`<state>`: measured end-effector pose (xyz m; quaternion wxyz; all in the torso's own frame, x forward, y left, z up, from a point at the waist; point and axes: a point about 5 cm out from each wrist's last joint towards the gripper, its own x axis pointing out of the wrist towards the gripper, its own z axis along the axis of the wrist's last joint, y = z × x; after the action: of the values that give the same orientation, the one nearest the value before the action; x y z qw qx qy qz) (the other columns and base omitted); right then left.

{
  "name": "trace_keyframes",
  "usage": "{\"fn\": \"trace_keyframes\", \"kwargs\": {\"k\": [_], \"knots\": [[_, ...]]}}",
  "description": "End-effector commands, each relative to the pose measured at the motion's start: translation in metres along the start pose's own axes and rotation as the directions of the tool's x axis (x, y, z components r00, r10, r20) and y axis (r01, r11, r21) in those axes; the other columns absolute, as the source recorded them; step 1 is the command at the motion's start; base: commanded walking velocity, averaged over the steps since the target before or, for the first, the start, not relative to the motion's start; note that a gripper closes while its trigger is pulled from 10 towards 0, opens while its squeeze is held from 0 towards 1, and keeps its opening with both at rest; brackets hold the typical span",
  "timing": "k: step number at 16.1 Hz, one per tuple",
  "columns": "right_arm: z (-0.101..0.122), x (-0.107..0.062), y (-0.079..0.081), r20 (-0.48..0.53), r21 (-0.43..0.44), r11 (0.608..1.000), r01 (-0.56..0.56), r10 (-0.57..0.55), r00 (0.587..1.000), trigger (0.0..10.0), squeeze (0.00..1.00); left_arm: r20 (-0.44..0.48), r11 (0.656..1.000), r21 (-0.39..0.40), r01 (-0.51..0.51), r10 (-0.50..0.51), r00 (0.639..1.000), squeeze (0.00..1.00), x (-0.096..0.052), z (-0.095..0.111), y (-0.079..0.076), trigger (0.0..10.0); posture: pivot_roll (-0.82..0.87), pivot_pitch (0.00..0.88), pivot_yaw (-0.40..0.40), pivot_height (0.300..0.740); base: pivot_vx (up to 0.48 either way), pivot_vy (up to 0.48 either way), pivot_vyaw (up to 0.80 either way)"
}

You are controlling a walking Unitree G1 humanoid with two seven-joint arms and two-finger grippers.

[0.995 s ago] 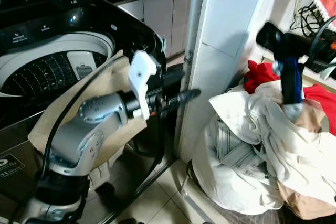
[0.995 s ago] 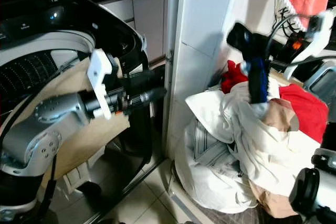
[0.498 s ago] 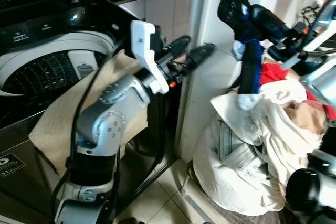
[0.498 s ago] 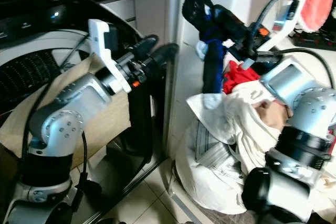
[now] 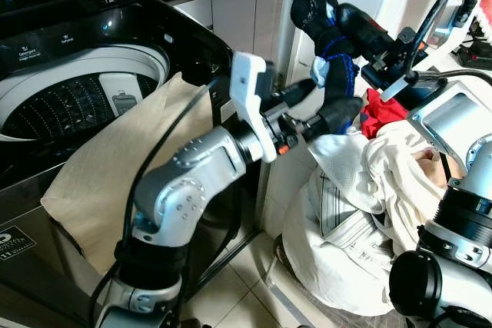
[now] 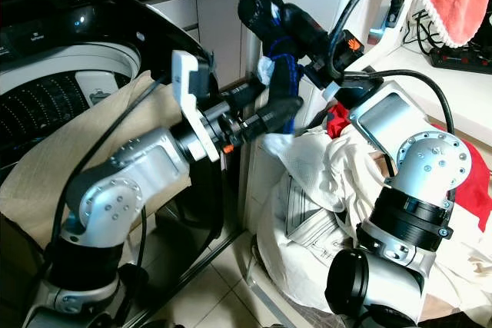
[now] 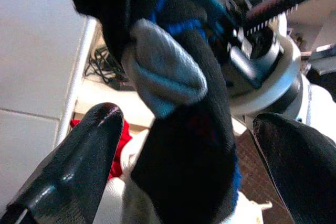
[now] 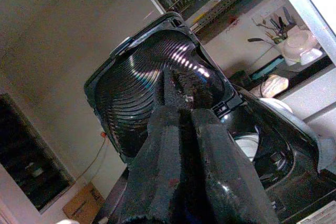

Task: Clothes washing

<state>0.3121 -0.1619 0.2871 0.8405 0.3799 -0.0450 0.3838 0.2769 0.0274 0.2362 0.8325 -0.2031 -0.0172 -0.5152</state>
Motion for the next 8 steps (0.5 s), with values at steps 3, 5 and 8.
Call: {"fn": "trace_keyframes", "kwargs": {"k": [3,5,8], "knots": [[0.0,0.004,0.007,0.001,-0.024,1.0,-0.004,0.004,1.0,0.0,0.0,-0.024,1.0,0.01,-0.01,0.01,1.0,0.0,0.001,-0.003,-0.002,10.0,-0.07,0.0,0.004,0.74,0.0,0.0,0.0],[-0.001,0.005,0.009,0.0,-0.022,1.0,-0.008,0.008,1.0,0.0,0.0,-0.066,0.994,0.014,-0.112,0.113,0.991,0.0,0.001,-0.01,0.01,0.6,-0.07,0.0,0.005,0.74,0.0,0.0,0.0],[-0.002,0.006,0.01,0.001,-0.019,1.0,-0.007,0.007,1.0,0.0,0.0,-0.043,0.993,0.003,-0.118,0.118,0.992,0.0,-0.002,-0.006,0.013,0.0,-0.07,0.0,0.006,0.74,0.0,0.0,0.0]]}}
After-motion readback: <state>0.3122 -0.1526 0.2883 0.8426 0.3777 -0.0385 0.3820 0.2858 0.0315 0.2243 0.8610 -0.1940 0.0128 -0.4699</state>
